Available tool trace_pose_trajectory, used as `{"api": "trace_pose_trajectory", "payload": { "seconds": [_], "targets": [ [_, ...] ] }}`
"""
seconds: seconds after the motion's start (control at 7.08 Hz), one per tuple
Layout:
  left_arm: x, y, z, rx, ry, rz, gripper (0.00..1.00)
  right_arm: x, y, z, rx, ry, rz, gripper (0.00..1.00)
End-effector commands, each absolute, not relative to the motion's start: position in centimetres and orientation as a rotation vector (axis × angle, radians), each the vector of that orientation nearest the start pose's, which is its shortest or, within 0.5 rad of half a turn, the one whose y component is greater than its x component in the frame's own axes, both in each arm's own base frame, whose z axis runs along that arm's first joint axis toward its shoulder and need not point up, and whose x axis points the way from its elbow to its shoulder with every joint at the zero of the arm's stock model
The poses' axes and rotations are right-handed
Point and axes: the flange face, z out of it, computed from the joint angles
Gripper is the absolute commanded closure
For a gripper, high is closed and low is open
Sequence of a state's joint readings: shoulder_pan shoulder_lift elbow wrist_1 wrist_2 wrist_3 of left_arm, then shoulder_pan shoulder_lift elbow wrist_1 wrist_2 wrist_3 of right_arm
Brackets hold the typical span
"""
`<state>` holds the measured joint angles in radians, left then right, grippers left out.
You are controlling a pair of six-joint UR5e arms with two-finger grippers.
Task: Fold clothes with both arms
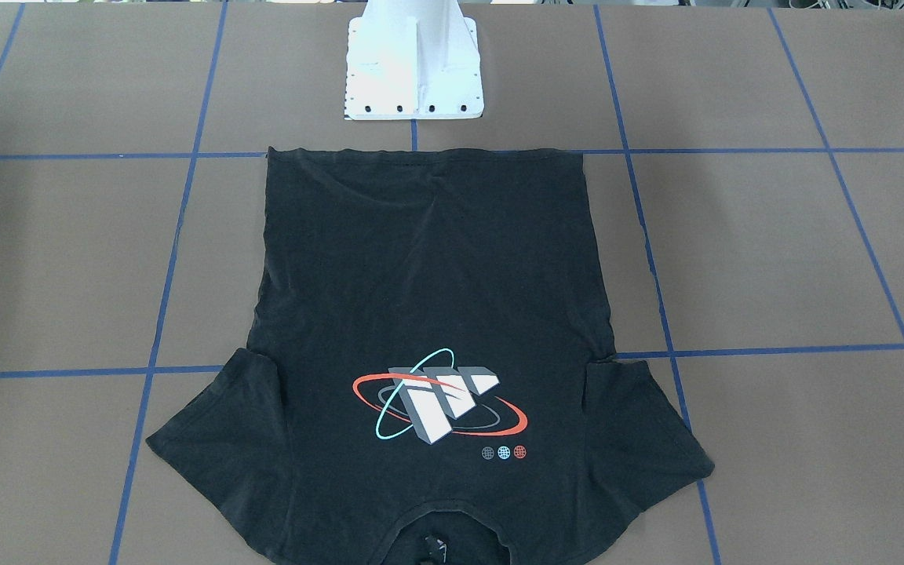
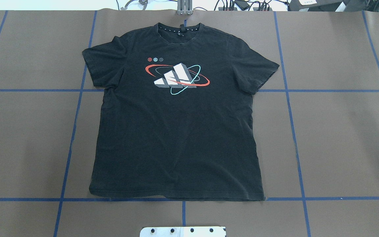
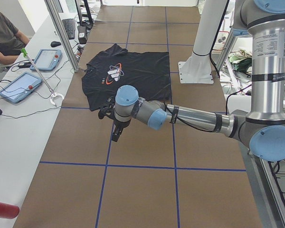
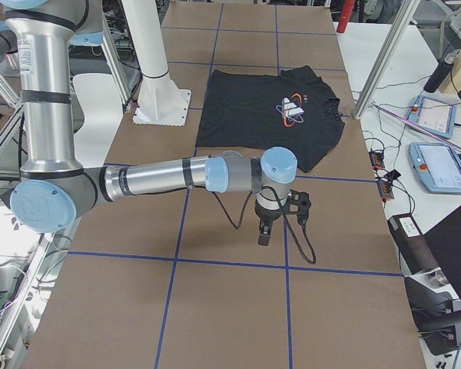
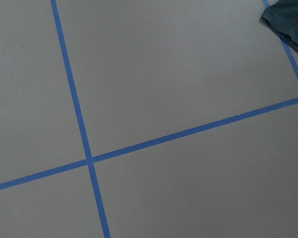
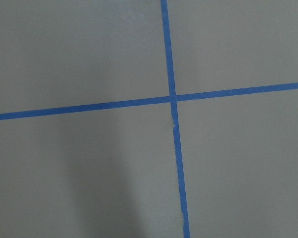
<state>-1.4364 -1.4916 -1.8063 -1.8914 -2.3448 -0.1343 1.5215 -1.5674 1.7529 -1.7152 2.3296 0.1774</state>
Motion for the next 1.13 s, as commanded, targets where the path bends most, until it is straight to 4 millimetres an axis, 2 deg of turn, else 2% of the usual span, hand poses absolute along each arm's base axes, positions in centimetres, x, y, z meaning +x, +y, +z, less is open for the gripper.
{"api": "trace_pose_trajectory", "payload": {
  "seconds": [0.0,0.14,0.28,0.42,0.56,0.71,0.85,0.99],
  "targets": [
    [0.3,-47.8,53.2,0.409,0.849,0.224,0.0,1.5,-49.6,57.6,-0.054,-0.79,0.054,0.0],
    [0.6,-47.6,52.5,0.445,0.894,0.255,0.0,-1.9,-50.2,57.0,-0.006,-0.787,-0.041,0.0],
    [0.7,-47.7,51.9,0.458,0.896,0.261,0.0,-4.2,-51.1,56.9,0.018,-0.785,-0.054,0.0],
    [0.7,-47.6,51.5,0.468,0.896,0.266,0.0,-6.5,-53.4,55.3,0.043,-0.803,-0.025,0.0],
    [0.6,-47.5,50.9,0.479,0.897,0.271,0.0,-8.1,-56.6,52.9,0.071,-0.829,0.039,0.0],
    [0.6,-47.5,50.7,0.482,0.897,0.273,0.0,-11.3,-59.8,51.2,0.079,-0.858,0.054,0.0],
    [0.6,-47.4,50.2,0.487,0.898,0.272,0.0,-15.2,-63.0,50.3,0.086,-0.89,0.039,0.0],
    [0.6,-47.3,49.4,0.478,0.912,0.227,0.0,-19.5,-64.8,47.5,0.087,-0.934,0.077,0.0]
  ]
}}
